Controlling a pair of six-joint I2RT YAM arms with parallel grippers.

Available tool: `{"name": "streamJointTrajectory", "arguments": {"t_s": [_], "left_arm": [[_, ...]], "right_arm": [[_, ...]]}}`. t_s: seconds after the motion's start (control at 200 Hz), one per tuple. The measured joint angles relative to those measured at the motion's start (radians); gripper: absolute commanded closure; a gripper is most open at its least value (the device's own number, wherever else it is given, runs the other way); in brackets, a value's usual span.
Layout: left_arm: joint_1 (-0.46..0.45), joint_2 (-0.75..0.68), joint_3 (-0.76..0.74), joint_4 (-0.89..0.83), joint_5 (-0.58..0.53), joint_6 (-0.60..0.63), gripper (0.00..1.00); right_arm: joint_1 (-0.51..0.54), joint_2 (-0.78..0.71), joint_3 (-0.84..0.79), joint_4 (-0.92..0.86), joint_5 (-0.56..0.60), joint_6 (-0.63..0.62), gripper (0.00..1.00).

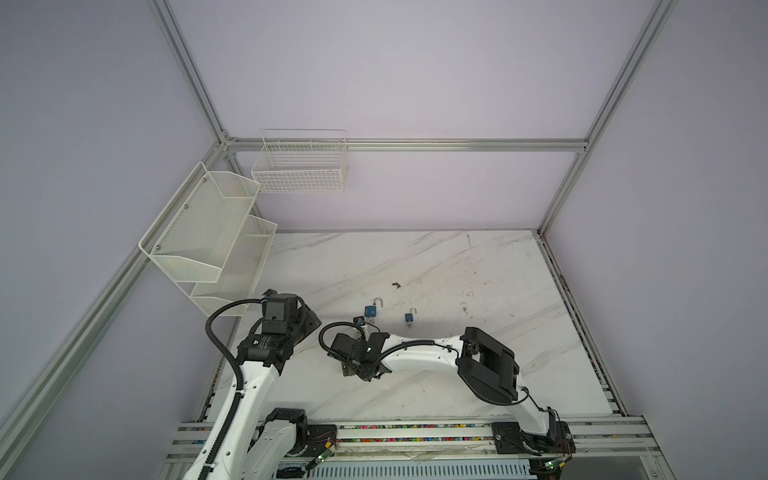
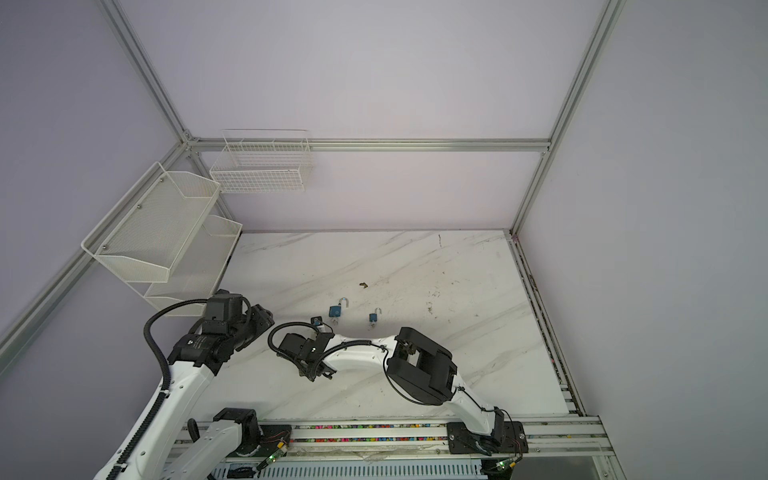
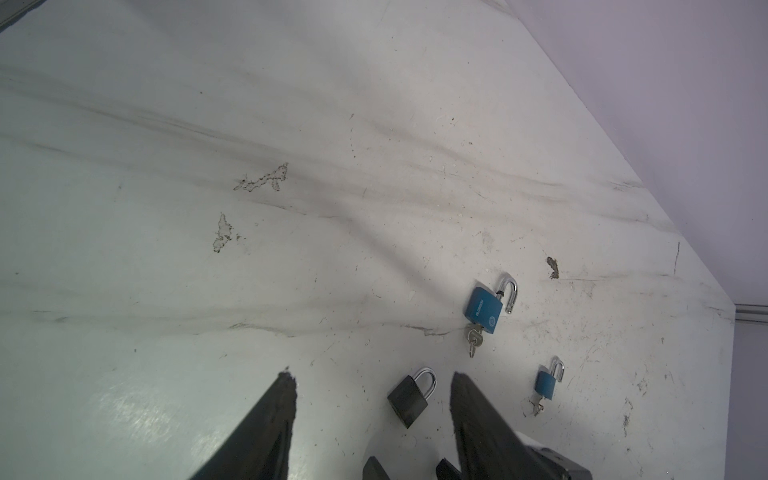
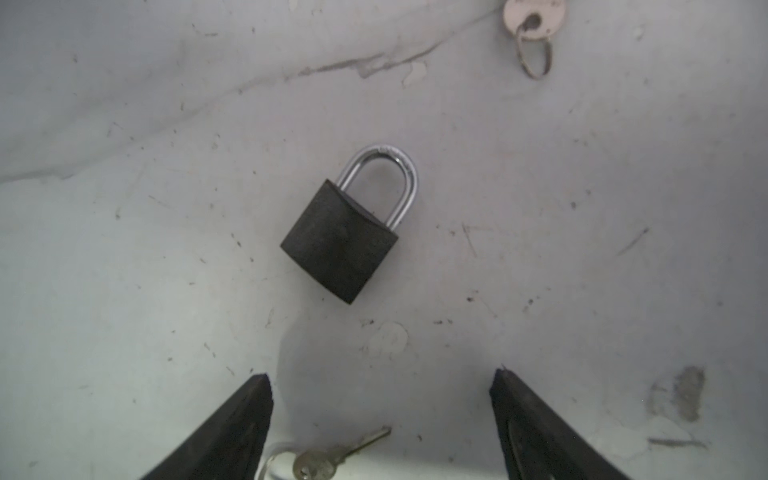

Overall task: Unlock with the key
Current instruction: 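Move the open right gripper down toward the loose silver key on the table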

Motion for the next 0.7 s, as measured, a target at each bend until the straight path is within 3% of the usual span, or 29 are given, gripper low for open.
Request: {"name": "streamJointTrajectory", "arguments": {"t_s": [0.305,0.7], "left_arm": [[0.023,-0.011,0.000,-0.015,0.023,0.000,0.40],[0.024,-0.019,0.000,-0.040,0.034,-0.036,0.40]], "right_arm": [[0.018,-0.027,-0.055,-0.037,0.030,-0.023,0.12],[-0.008,-0.220,-0.309,-0.056,0.001,-0.114,0.11]]}}
